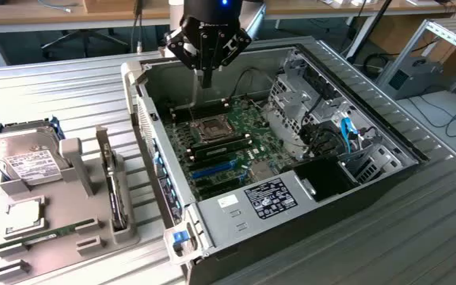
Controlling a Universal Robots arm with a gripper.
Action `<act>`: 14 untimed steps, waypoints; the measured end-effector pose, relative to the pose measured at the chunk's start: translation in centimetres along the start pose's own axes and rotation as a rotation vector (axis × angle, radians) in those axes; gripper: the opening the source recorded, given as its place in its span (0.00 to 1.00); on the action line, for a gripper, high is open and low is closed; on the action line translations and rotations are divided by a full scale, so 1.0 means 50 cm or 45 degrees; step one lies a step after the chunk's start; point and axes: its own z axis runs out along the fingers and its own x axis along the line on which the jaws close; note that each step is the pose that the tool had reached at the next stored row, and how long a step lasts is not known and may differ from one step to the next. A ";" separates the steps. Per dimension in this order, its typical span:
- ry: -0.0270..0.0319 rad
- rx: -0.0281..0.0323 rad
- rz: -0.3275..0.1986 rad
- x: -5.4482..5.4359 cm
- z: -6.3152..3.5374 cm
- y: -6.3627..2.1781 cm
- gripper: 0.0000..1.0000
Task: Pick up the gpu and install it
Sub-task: 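Reach for the gpu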
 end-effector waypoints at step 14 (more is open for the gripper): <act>0.0000 0.0000 0.000 0.005 0.000 0.000 0.11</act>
